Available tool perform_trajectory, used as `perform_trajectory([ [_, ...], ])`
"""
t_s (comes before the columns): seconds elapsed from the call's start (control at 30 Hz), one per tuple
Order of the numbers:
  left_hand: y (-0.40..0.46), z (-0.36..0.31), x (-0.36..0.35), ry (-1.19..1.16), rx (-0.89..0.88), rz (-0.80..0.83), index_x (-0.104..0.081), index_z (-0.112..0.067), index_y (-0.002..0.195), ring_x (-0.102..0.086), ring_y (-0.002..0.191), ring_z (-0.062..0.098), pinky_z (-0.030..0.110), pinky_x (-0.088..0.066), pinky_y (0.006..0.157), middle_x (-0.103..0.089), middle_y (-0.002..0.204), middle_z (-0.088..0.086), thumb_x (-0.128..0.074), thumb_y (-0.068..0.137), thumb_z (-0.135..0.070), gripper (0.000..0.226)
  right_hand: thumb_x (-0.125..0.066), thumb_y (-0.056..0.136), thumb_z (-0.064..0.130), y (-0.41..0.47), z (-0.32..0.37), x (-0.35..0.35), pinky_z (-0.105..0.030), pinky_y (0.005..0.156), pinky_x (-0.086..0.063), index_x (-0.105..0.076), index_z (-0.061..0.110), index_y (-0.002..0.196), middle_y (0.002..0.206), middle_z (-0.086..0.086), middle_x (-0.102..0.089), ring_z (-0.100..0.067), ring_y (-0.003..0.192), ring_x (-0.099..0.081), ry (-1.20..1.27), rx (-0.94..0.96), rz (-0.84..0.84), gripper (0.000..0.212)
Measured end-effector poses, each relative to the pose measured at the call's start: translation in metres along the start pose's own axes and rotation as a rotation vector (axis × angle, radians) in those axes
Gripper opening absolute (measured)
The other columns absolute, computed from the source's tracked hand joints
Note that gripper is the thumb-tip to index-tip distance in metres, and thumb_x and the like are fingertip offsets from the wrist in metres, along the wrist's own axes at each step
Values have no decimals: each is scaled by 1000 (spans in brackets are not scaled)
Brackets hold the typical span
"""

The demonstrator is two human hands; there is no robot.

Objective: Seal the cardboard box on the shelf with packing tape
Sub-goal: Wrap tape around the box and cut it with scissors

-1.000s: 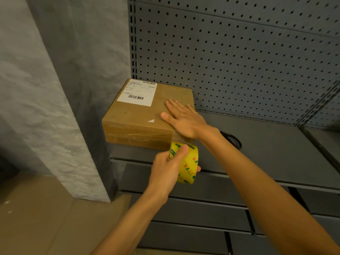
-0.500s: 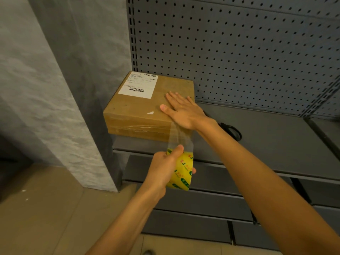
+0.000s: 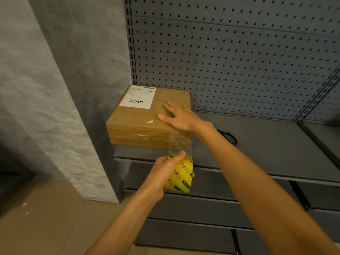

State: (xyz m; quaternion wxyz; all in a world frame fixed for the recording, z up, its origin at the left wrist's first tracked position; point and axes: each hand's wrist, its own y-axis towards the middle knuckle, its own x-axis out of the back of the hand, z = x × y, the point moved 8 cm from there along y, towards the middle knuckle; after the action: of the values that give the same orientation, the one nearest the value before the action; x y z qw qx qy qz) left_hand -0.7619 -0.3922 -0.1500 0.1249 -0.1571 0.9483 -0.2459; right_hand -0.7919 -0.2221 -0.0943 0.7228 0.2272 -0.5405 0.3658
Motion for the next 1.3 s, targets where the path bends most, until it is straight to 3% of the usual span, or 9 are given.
perform_trajectory([
  [0.27,2,4,-3,36,-5,3,-66,-7,104,-71,68,20,26,-52,68,-74,79,13,-54,91,-42,38,-50,95,41,-26,-38,33,-37,106,-37,-41,12,142,143,-12,-45,-27,131,-42,289,-126,-239,56],
  [0.37,3,4,-3,62,-8,11,-66,-6,105,-71,69,20,27,-52,68,-74,81,13,-54,92,-42,40,-51,96,36,-43,-69,35,-37,103,-42,-47,8,138,138,-13,-51,-27,125,-49,367,-224,-314,50],
  [0.5,5,5,-3,66,-5,2,-65,-7,105,-71,68,19,26,-52,66,-74,81,12,-55,92,-41,38,-51,97,32,-72,-115,25,-44,92,-47,-51,3,131,127,-19,-57,-36,115,-54,188,-465,-342,45],
  [0.67,7,6,-4,73,-18,-4,-65,-8,106,-70,64,18,26,-51,64,-74,78,11,-54,92,-40,37,-57,94,21,-100,-150,4,-34,62,-44,-60,-3,93,101,-22,-60,-30,74,-53,90,-639,-251,24],
  [0.87,5,8,-5,82,-17,-11,-64,-10,103,-71,66,18,26,-52,64,-74,80,12,-53,92,-42,35,-66,88,17,-108,-154,2,-35,72,-47,-58,-9,109,135,-22,-38,-36,88,-55,60,-693,-283,34],
  [0.97,5,11,-1,102,5,-41,-64,-10,107,-72,77,21,34,-54,81,-74,86,12,-56,87,-53,48,-67,87,21,-110,-157,1,-36,70,-48,-59,-8,108,118,-23,-54,-34,89,-57,99,-704,-279,37],
  [1.1,9,17,5,101,20,-89,-60,-18,116,-65,102,26,48,-46,98,-70,107,7,-66,51,-80,90,-64,89,21,-114,-158,0,-32,60,-43,-61,-6,101,85,-16,-54,-28,72,-52,122,-690,-282,30],
  [1.23,5,16,7,48,-7,-90,-62,-12,107,-69,88,25,39,-54,84,-72,94,10,-66,83,-46,42,-59,92,20,-116,-152,2,-32,53,-40,-60,-4,94,83,-17,-56,-29,69,-52,168,-620,-328,24],
  [1.3,7,17,8,23,-11,-106,-59,-8,112,-69,86,27,37,-56,73,-71,95,13,-70,82,-37,43,-58,92,20,-116,-147,6,-35,55,-46,-60,-2,91,86,-18,-61,-27,70,-54,262,-545,-369,22],
])
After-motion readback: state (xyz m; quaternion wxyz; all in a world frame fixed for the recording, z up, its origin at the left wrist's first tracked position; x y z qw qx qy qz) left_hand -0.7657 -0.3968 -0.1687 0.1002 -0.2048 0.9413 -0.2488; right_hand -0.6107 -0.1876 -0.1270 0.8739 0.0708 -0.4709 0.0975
